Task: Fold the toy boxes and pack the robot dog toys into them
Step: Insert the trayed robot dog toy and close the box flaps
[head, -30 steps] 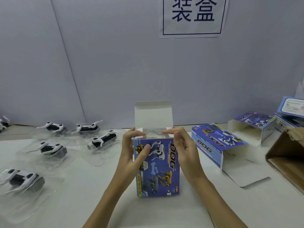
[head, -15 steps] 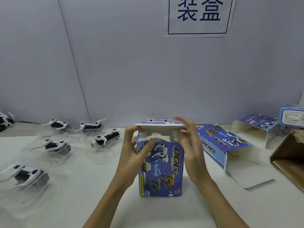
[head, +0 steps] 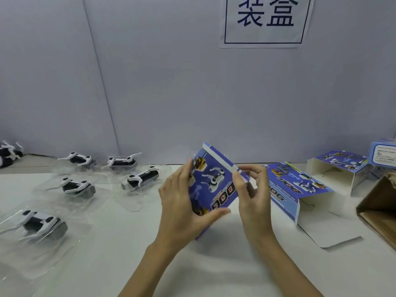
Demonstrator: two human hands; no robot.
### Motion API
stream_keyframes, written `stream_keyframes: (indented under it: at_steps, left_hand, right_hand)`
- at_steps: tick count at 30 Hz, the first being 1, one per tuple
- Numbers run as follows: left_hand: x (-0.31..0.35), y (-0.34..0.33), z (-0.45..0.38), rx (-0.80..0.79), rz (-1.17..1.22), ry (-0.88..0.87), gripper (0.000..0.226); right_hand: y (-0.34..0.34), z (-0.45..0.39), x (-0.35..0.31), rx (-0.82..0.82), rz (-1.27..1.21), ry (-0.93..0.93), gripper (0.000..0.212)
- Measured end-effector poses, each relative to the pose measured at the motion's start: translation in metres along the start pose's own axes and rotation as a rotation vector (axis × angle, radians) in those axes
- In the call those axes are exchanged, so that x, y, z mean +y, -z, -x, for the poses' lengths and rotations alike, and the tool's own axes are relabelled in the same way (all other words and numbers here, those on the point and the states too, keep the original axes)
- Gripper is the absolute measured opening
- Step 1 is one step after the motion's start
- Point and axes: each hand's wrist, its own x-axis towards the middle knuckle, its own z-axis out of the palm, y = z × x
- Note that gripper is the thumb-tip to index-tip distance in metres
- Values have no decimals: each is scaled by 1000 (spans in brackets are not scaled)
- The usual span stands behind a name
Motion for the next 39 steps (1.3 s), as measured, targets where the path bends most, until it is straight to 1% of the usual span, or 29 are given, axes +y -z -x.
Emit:
stream_keyframes:
  at_steps: [1, 2, 3, 5, 7, 9, 10, 13, 17, 24, 27, 31, 35, 37, 39]
  left_hand:
    - [2, -3, 2, -17, -63, -18, 124]
    - [3, -5, 2, -14, -109, -23, 128]
    - [2, -4, 1, -3, -139, -34, 127]
    - [-6, 4, -4, -16, -169, -112, 121]
    - [-20, 16, -9, -67, -234, -251, 118]
    - [-30, 22, -11, -113, -303, -336, 117]
    - [-33, 21, -11, -128, -310, -341, 117]
    - [-33, 15, -8, -132, -288, -323, 116]
    - [-31, 14, -7, -118, -297, -328, 122]
    - [-27, 11, -5, -96, -344, -342, 120]
    - [-29, 10, -5, -83, -363, -344, 112]
    - [-31, 8, -4, -84, -399, -416, 96]
    - [-32, 9, -3, -61, -430, -427, 93]
    - [-32, 12, -4, -58, -443, -441, 88]
    - [-29, 15, -6, -46, -437, -452, 83]
  right_hand:
    - [0, 2, 3, -31, -53, -67, 26]
    - [0, 4, 6, -64, -89, -133, 27]
    - [-1, 5, 8, -92, -103, -181, 29]
    - [-1, 4, 9, -148, -78, -204, 31]
    - [1, 1, 7, -220, -39, -197, 30]
    - [3, -1, 6, -269, 36, -205, 36]
    - [3, -2, 7, -270, 84, -208, 38]
    - [2, -3, 9, -237, 170, -178, 32]
    - [1, -1, 9, -317, 222, -111, 48]
    - [2, 1, 14, -319, 296, -73, 49]
    - [1, 1, 15, -317, 288, -65, 47]
    - [2, 1, 17, -342, 262, -67, 48]
    - [-2, 3, 15, -438, 254, -128, 46]
    - [-2, 4, 14, -470, 276, -137, 44]
    - [-1, 5, 12, -484, 241, -123, 50]
